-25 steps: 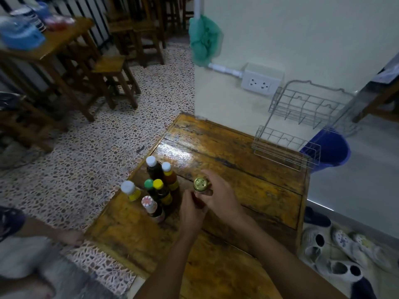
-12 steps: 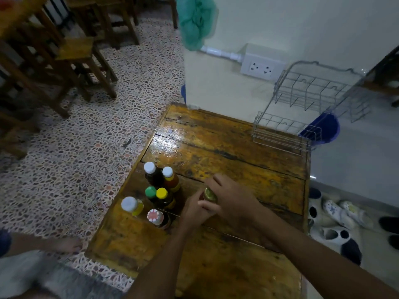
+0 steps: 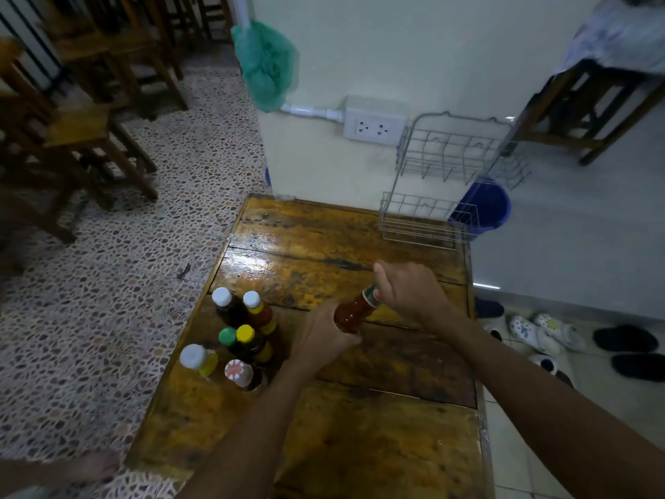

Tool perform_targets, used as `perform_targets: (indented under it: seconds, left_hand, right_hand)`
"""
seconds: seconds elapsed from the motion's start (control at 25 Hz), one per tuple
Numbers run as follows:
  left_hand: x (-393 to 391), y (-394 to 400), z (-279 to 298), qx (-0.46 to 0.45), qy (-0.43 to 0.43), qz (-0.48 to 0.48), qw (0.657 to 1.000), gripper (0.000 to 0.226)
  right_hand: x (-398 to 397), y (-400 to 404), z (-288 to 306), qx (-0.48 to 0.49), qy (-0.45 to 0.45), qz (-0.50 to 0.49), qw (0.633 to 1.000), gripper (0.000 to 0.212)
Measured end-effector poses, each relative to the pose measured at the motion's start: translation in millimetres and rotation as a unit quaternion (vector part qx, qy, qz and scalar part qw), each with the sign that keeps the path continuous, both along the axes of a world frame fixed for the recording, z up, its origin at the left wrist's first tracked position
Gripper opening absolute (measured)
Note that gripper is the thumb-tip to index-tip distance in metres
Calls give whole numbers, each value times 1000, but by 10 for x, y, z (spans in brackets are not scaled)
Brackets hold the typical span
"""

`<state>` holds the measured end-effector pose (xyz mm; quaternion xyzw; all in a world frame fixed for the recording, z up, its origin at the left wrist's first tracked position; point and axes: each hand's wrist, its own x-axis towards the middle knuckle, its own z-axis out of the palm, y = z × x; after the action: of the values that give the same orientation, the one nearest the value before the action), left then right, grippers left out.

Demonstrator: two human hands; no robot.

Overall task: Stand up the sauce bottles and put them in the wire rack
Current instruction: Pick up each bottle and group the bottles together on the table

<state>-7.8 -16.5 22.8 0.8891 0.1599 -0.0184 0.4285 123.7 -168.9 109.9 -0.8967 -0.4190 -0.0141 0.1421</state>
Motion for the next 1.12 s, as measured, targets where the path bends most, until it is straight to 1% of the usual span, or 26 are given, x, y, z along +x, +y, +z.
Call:
perform_targets:
  seconds: [0.04,0.16,0.2,0.24,0.32,0.4,0.44,0.48,0.52,0.56,0.6,0.64,0.68,0.72,0.76,0.8,0.84,0.96,1.04,1.12]
  left_hand:
    - [-5,-60,43,30,-3,1,1000,48]
    - [-39,-234,107,110,-9,4,994,53]
    - [-52,-283,118,142,-6,6,990,55]
    - [-67,-338,133,180,-5,8,984,59]
    - [-90,-423,141,247,3,8,969,64]
    - [-96,-504,171,286,7,7,958,61]
    - [-90,-539,196,294,5,3,956,59]
    - [-80,-555,234,293,0,-6,956,56]
    - [-58,-547,260,271,-1,-21,962,53]
    - [-35,-522,312,217,5,-42,975,48]
    - [-5,-474,350,135,25,-66,988,45]
    - [25,-404,379,44,54,-91,993,43]
    - [48,-322,399,-35,83,-118,989,45]
    - [62,-243,398,-80,108,-145,980,49]
    - [68,-188,405,-89,131,-170,973,54]
    - [69,-160,395,-80,145,-187,968,57]
    - [62,-162,390,-63,154,-194,967,59]
    - [15,-249,342,-52,155,-172,971,62]
    - [-22,-302,286,-45,161,-158,973,65]
    - [-45,-333,228,-17,162,-152,975,69]
  right_hand:
    - [-18,-80,-13,10,13,-23,1000,41]
    - [-78,-289,-65,39,90,-96,991,47]
    - [-106,-352,-82,9,99,-108,989,44]
    - [-138,-404,-95,-55,80,-105,990,36]
    - [-164,-464,-83,-177,55,-87,979,20]
    - [-127,-506,-18,-212,110,-103,966,20]
    - [-117,-536,10,-211,144,-120,959,20]
    - [-120,-552,19,-213,149,-128,957,21]
    - [-131,-586,27,-201,141,-143,959,25]
    - [-145,-615,28,-166,126,-155,966,36]
    - [-200,-644,46,-88,126,-173,973,50]
    - [-232,-704,34,-21,104,-168,980,58]
    - [-265,-758,37,13,59,-124,990,56]
    - [-281,-818,22,17,14,-70,997,50]
    - [-292,-872,21,17,-11,-23,1000,43]
    - [-303,-912,2,17,-18,5,1000,39]
    - [-327,-927,-6,24,-10,6,1000,37]
    - [-369,-898,-111,69,36,-35,996,37]
    - [-362,-870,-185,66,67,-53,994,37]
    - [-338,-866,-236,52,90,-71,992,35]
